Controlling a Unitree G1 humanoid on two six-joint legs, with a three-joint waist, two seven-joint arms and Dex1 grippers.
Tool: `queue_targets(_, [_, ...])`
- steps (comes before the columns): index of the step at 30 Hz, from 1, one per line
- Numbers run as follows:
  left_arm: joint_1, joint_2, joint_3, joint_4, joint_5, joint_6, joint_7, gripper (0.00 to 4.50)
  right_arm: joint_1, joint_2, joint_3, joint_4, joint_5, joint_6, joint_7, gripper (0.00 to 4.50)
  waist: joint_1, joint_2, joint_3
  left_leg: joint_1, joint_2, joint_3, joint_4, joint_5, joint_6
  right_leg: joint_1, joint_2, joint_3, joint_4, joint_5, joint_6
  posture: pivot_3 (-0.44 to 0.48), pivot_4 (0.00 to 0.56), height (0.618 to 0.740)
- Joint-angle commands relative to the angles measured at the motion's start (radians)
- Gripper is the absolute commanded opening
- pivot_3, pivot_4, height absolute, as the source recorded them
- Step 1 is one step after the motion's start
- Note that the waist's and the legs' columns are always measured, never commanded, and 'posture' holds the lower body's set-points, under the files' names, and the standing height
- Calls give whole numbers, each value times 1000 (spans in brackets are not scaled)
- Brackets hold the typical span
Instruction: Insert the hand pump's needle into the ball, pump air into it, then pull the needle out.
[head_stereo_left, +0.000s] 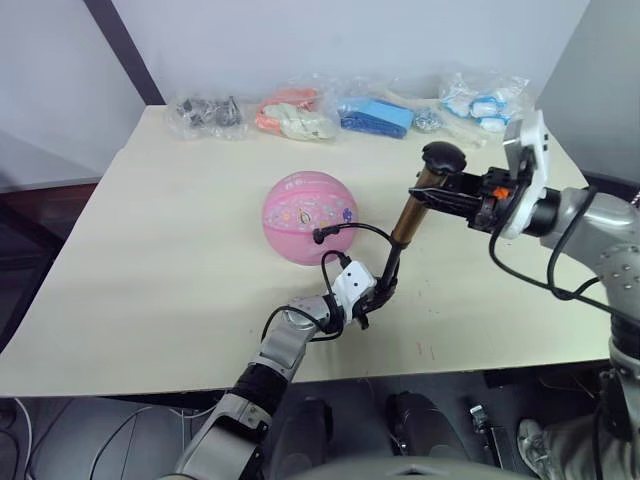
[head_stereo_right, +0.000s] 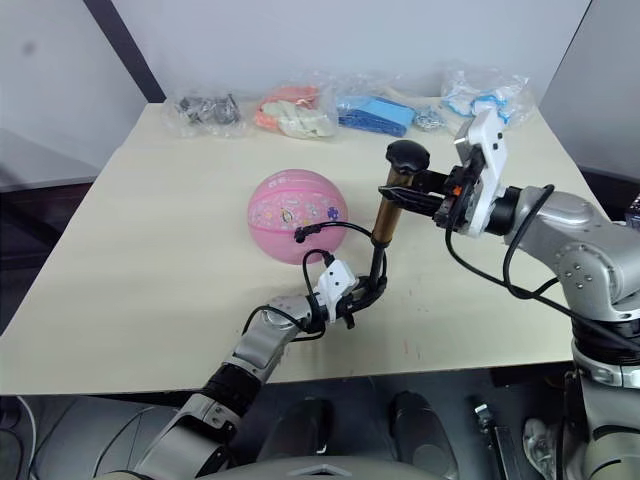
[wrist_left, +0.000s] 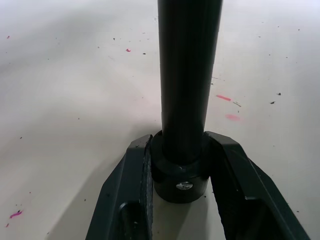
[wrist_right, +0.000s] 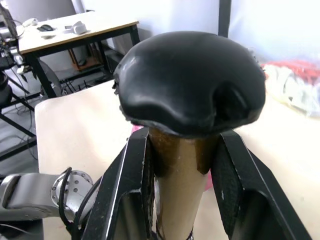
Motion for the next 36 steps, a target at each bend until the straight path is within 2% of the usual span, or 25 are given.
queue_targets(1, [46, 37, 14, 33, 19, 52, 4, 1101, 110, 28, 173, 152, -195, -73, -8, 1008, -2, -4, -3, 3, 1, 0, 0, 0, 0, 3, 1, 0, 0, -1, -2, 0, 150, 740])
queue_targets(3, [49, 39, 15, 26, 18, 57, 5, 1101, 146, 71, 208, 199, -225, -115, -9, 1008, -6, -9, -7, 11, 2, 0, -2, 0, 0, 9, 2, 0, 0, -2, -4, 0, 150, 740])
queue_targets(7, [63, 44, 22, -5, 13, 72, 7, 1101, 228, 159, 331, 381, -354, -239, 1, 1008, -20, -8, -13, 13, 4, -1, -3, 0, 0, 11, 2, 0, 0, -3, -5, 0, 150, 740])
queue_targets(14, [71, 45, 27, -27, 9, 88, 8, 1101, 257, 222, 382, 579, -463, -360, 36, 1008, -25, -9, -19, 21, 6, 0, -5, 0, 0, 14, 3, 1, 0, -3, -5, 0, 150, 740])
queue_targets(18, [65, 41, 29, -30, 8, 92, 10, 1101, 255, 231, 370, 580, -468, -373, 49, 1008, -25, -11, -22, 29, 7, 0, -12, 0, 0, 17, 4, 3, 0, -5, -9, 0, 150, 740])
queue_targets(36, [51, 35, 35, -56, -3, 99, 3, 1101, 226, 202, 320, 443, -453, -346, 41, 1008, -22, -5, -22, 26, 9, 0, -14, -1, -1, 14, 3, 3, -1, -6, -10, 0, 150, 740])
